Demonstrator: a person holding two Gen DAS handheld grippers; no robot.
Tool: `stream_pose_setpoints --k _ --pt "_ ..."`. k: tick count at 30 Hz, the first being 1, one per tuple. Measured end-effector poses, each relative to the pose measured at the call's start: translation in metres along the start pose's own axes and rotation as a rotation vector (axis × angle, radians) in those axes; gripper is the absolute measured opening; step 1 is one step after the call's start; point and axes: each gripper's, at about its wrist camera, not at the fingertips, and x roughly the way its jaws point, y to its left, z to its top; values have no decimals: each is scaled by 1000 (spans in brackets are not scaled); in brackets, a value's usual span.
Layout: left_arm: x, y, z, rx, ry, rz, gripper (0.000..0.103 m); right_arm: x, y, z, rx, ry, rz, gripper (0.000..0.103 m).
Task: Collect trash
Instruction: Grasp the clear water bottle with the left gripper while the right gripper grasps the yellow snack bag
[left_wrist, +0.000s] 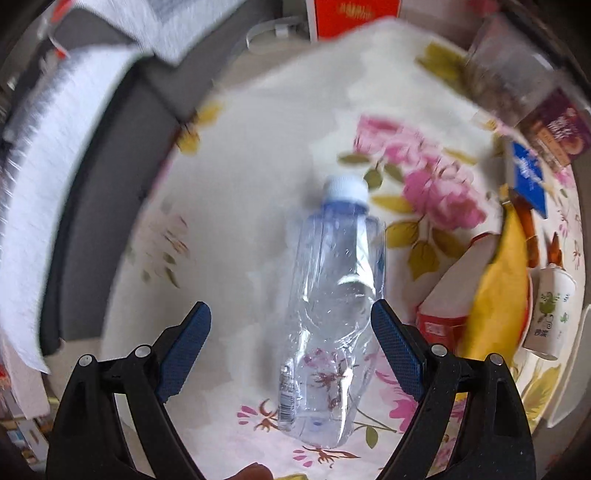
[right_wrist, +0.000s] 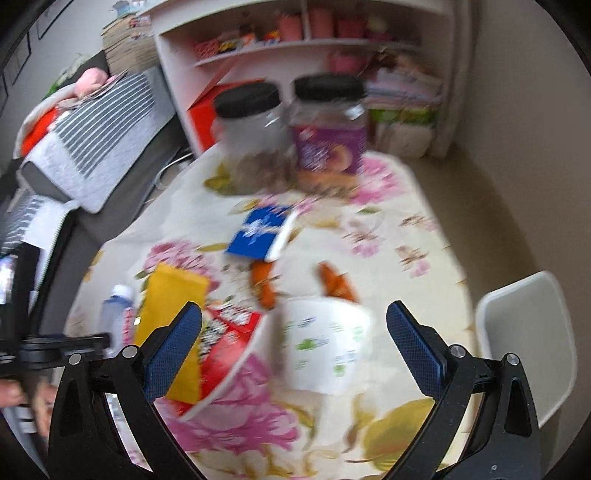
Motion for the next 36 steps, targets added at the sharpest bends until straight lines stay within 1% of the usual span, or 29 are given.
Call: stream_pose_setpoints --k 2,5,6,7,8,10,13,16,20,22,24,25,27,28,29,30,32,34,36 --pt "11 -2 0 8 40 -34 86 9 6 1 11 34 52 96" --pt "21 -8 -1 38 69 -72 86 23 20 1 12 75 128 96" --pt "22 -8 -1 42 72 -85 80 26 24 1 9 83 145 96" --pt "24 -8 -3 49 83 -119 63 29 30 0 -1 94 163 96" --pt "25 -7 -4 51 98 -144 55 32 37 0 -17 104 173 96" --pt "25 -2 -8 45 111 -174 50 39 50 -3 -54 118 172 96" --pt "17 14 -13 31 72 -151 49 48 64 -7 -89 149 186 96" --pt "0 34 -15 -7 18 -159 49 57 77 -9 -118 175 196 96" --pt "-28 57 -25 -28 -92 -108 50 70 93 -18 -167 205 172 96" --pt "-36 63 -30 -33 -120 -118 50 76 97 -23 -180 220 166 95" --pt "-43 67 -30 -27 -139 -122 50 78 99 -26 -188 213 152 88" --pt "-47 66 -33 -23 -158 -119 50 77 101 -27 -204 190 139 84" --pt "-52 64 -31 -11 -179 -112 50 73 102 -26 -212 165 156 70" --pt "-54 64 -30 -4 -190 -114 50 69 103 -25 -220 153 171 58" --pt "-56 63 -30 1 -206 -112 50 66 105 -24 -226 145 178 50" --pt "-58 61 -30 5 -217 -110 50 63 105 -23 -228 135 184 46" --pt "-60 57 -25 7 -245 -111 50 61 104 -22 -220 129 195 35" --pt "-65 52 -22 1 -277 -122 50 58 101 -19 -198 126 210 31" --pt "-71 51 -22 -7 -308 -137 50 57 97 -17 -173 122 221 30"
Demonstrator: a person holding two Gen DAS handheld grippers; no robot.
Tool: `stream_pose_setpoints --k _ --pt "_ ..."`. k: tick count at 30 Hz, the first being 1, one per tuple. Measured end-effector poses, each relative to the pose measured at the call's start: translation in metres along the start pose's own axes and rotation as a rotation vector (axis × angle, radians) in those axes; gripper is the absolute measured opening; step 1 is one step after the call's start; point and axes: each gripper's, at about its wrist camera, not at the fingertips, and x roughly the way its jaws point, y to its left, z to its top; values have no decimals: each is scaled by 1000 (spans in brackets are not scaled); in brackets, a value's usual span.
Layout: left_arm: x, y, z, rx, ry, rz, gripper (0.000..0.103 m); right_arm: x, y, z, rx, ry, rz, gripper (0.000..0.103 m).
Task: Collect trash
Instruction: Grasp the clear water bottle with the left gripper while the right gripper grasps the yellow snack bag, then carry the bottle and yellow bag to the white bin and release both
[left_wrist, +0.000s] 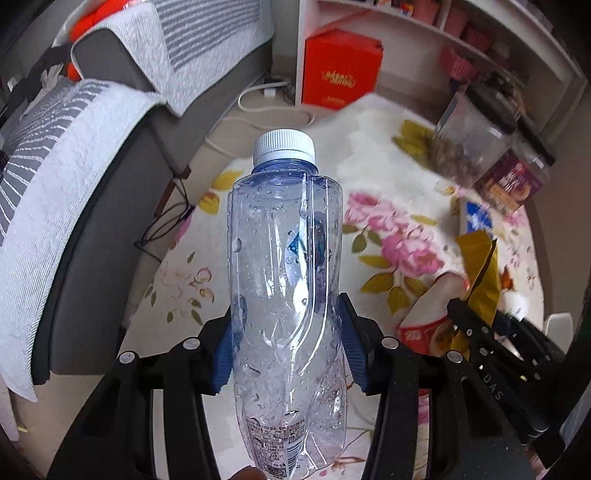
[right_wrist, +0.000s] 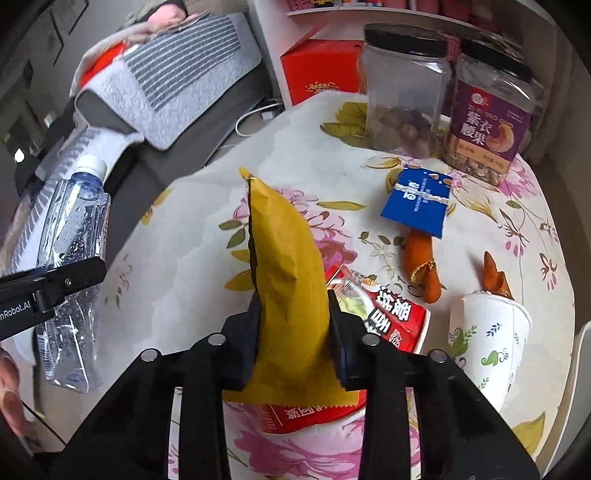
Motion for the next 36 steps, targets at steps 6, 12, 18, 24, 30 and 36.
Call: stream_pose_setpoints --k 6,12,18,24,30,36 --pt "-20 -11 5 -10 -109 -32 50 -22 -11 7 51 -61 25 30" --pt "-34 -29 4 -17 -179 -54 50 -52 -16 12 54 -147 20 30" --pt "-48 -51 -2 -16 -236 -87 50 -78 -24 9 31 -224 -27 30" --pt "-62 -77 -11 11 -322 -80 50 -101 -39 3 33 -293 -92 30" --pt "-77 -104 -23 57 -404 -73 50 -122 -59 -4 49 -353 -157 30" --pt "-80 -124 -34 69 -411 -91 50 -141 -82 -10 88 -381 -187 30"
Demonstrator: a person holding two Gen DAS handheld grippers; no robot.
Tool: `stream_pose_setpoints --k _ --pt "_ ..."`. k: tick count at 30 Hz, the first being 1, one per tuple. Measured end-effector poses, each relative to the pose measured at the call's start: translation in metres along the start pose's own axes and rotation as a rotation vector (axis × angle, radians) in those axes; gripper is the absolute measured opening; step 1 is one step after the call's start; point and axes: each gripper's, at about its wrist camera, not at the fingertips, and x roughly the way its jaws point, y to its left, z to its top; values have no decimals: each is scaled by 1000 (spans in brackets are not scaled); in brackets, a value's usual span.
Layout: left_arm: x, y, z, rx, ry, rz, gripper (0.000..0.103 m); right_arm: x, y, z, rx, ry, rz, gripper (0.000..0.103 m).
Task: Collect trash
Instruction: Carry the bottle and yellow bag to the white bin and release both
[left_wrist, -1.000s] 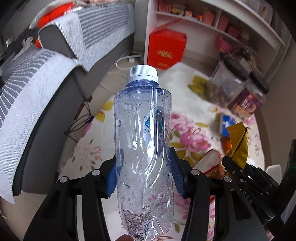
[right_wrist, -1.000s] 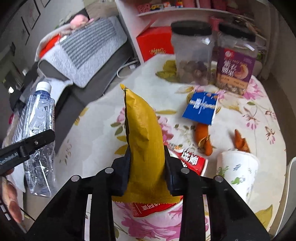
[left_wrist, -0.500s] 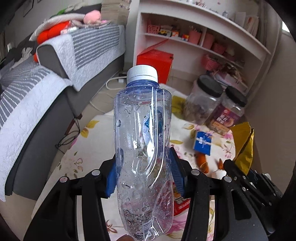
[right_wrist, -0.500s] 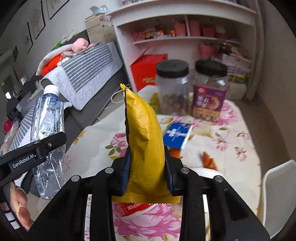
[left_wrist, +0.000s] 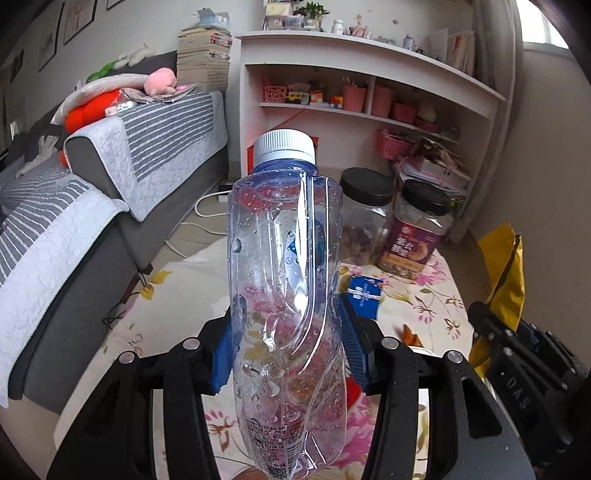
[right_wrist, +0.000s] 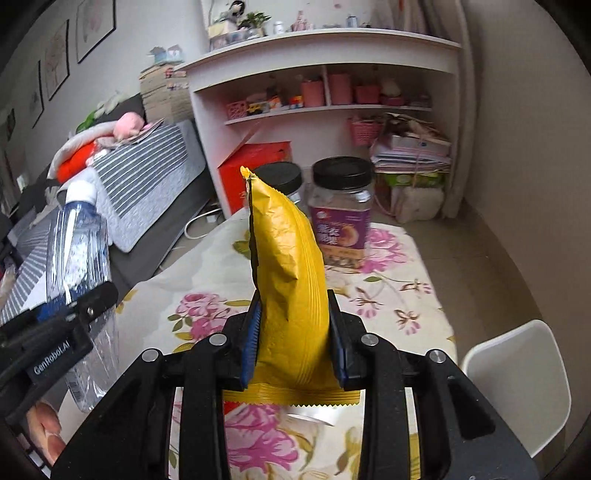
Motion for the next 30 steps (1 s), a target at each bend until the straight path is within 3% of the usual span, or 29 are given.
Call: stream_pose_setpoints --k 17,30 --pt "-13 -91 -22 83 10 -98 50 -44 -95 -1 99 -25 -154 30" --pt "-20 -187 -41 174 47 -212 50 -70 -193 -14 208 38 -334 31"
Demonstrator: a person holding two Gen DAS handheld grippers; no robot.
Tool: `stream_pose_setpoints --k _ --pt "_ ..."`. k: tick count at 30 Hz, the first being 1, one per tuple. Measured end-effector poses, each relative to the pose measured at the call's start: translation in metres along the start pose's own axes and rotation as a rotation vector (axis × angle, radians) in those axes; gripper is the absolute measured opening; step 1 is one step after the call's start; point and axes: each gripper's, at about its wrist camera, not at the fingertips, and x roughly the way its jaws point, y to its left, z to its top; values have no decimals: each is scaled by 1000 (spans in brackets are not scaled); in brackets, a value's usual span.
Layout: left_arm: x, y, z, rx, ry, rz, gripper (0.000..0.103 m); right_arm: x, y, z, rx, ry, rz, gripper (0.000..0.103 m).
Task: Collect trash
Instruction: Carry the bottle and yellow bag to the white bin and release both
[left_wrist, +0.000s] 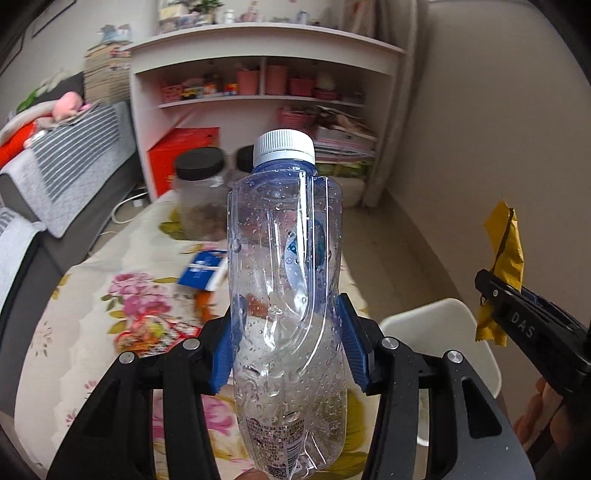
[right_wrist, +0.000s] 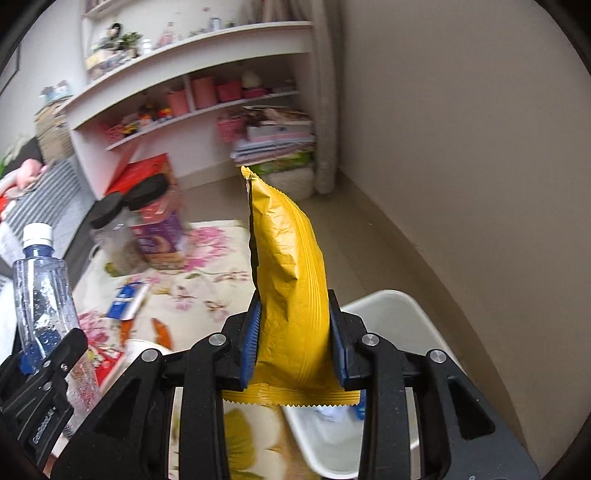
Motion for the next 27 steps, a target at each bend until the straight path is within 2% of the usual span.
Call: stream_pose_setpoints --k 3,4,12,15,21,27 --pt "5 -22 -1 19 12 -25 50 2 -22 0 34 18 -38 39" --pt "6 -29 -1 24 15 -33 50 3 -31 1 50 22 -48 44" --pt "14 -71 1 56 40 -77 50 -7 -80 4 179 -11 -119 70" --pt "16 -86 2 68 49 -99 50 -11 -92 5 207 -20 -143 84" --pt "19 -116 -2 99 67 -146 50 -21 -122 6 294 -62 -215 89" --pt "19 -135 0 137 78 -194 51 -25 -135 7 341 -78 -238 89"
